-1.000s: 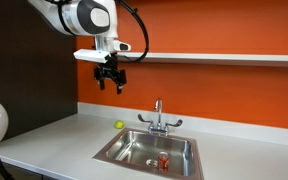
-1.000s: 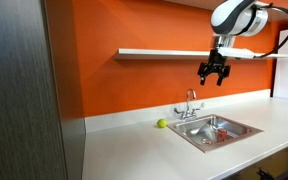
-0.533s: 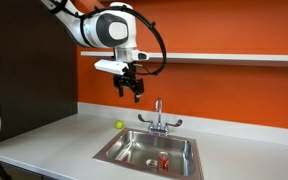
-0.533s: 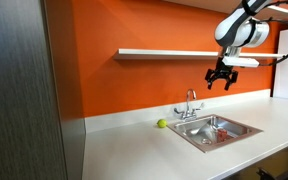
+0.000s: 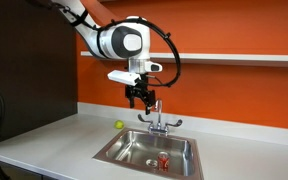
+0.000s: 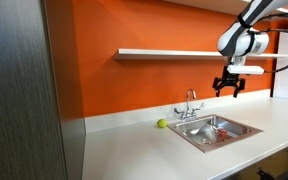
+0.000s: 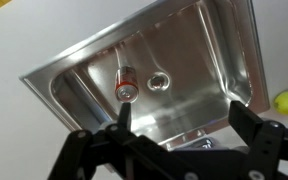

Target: Move the can to the counter on the left

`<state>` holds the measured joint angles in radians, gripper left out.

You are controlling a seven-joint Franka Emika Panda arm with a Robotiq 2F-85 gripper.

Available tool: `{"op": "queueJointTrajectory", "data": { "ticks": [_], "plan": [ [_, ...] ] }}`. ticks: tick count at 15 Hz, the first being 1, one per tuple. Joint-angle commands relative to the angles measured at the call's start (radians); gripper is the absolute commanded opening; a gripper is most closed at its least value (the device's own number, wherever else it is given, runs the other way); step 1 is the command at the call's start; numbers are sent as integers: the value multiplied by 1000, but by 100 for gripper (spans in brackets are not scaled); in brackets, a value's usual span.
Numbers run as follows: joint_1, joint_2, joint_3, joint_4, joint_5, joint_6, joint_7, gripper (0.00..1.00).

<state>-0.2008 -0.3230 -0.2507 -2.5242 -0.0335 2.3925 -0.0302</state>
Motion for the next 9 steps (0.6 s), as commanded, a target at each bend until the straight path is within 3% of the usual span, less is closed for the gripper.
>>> {"op": "queueJointTrajectory", "data": {
  "ticks": [1, 9],
  "plan": [
    [-11, 100, -15, 49, 14, -3, -44, 100],
    [-11, 266, -31, 103, 55, 27, -98, 100]
  ]
}}
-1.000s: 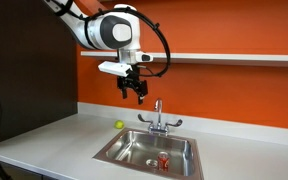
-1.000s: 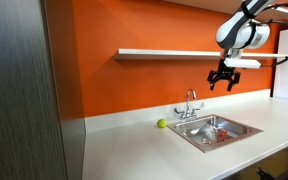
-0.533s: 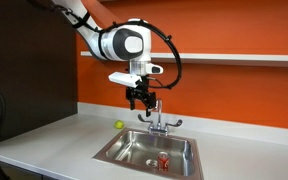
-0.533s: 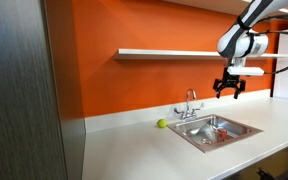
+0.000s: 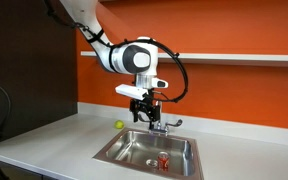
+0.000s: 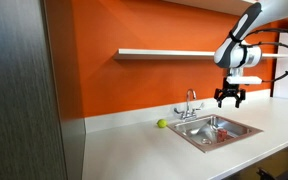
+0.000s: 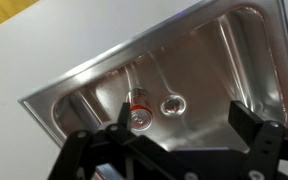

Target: Move the can to the counter on the left

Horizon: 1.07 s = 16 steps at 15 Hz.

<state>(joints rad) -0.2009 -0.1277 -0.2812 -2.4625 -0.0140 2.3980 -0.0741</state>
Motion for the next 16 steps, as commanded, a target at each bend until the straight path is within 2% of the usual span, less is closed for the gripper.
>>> {"op": "queueJointTrajectory", "data": {
  "ticks": [1, 5, 6, 16],
  "plan": [
    [-13, 91, -2, 46, 45, 33, -63, 100],
    [-20, 135, 1, 56, 89, 62, -100, 100],
    [-18, 115, 9, 31, 52, 58, -43, 100],
    [-18, 144, 11, 50, 73, 80, -58, 100]
  ]
}}
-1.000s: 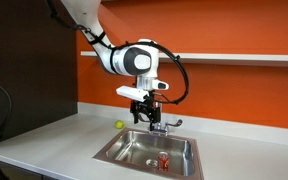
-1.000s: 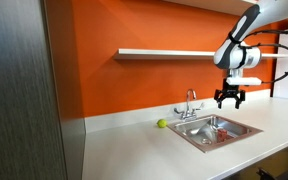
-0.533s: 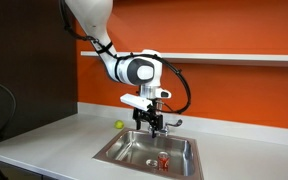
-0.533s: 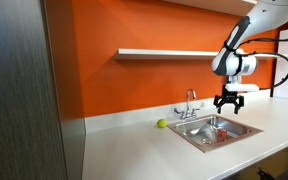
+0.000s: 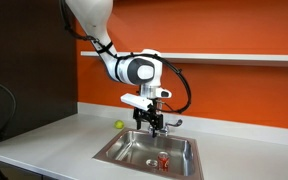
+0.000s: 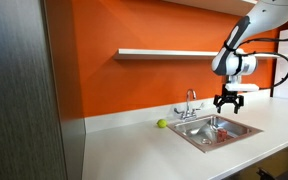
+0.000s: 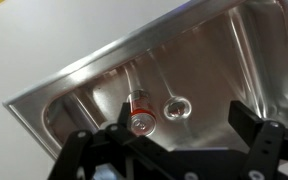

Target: Move the can to the counter on the left

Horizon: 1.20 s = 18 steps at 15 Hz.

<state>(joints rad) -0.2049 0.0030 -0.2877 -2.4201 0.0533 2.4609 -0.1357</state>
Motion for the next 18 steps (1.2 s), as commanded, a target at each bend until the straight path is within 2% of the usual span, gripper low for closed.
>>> {"op": "queueJointTrajectory", "data": {
  "ticks": [1, 8, 18],
  "plan": [
    [-15, 24, 17, 13, -1, 27, 11, 100],
    [-25, 147, 19, 92, 10, 53, -1, 100],
    [-70, 363, 47, 280, 56, 68, -19, 100]
  ]
}}
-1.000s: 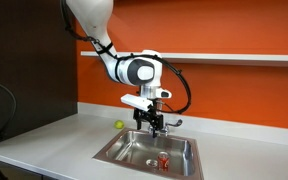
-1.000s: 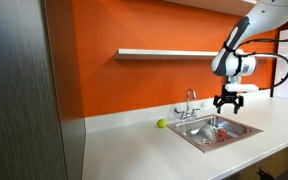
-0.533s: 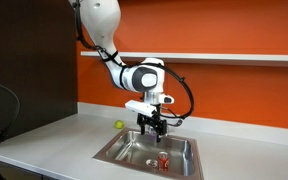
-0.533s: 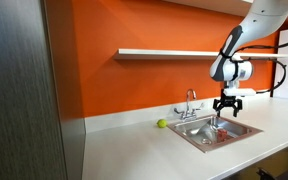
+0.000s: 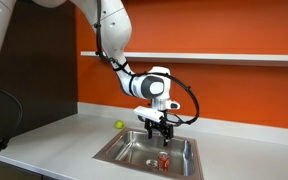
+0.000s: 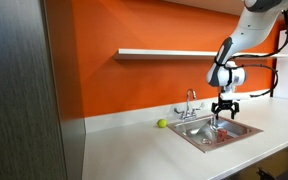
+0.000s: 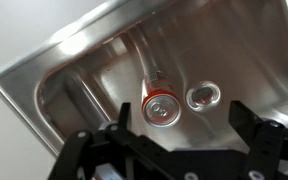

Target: Move the can to the counter on the left

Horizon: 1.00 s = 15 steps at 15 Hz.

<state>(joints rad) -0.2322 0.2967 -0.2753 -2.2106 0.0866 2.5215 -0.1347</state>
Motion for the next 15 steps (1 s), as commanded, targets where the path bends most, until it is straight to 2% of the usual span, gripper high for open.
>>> {"op": "queueJointTrajectory", "data": {
  "ticks": [1, 8, 15],
  "plan": [
    [-49, 93, 41, 89, 23, 14, -20, 100],
    [-79, 211, 81, 179, 19, 17, -17, 100],
    [-84, 271, 82, 220, 2, 12, -4, 100]
  ]
}}
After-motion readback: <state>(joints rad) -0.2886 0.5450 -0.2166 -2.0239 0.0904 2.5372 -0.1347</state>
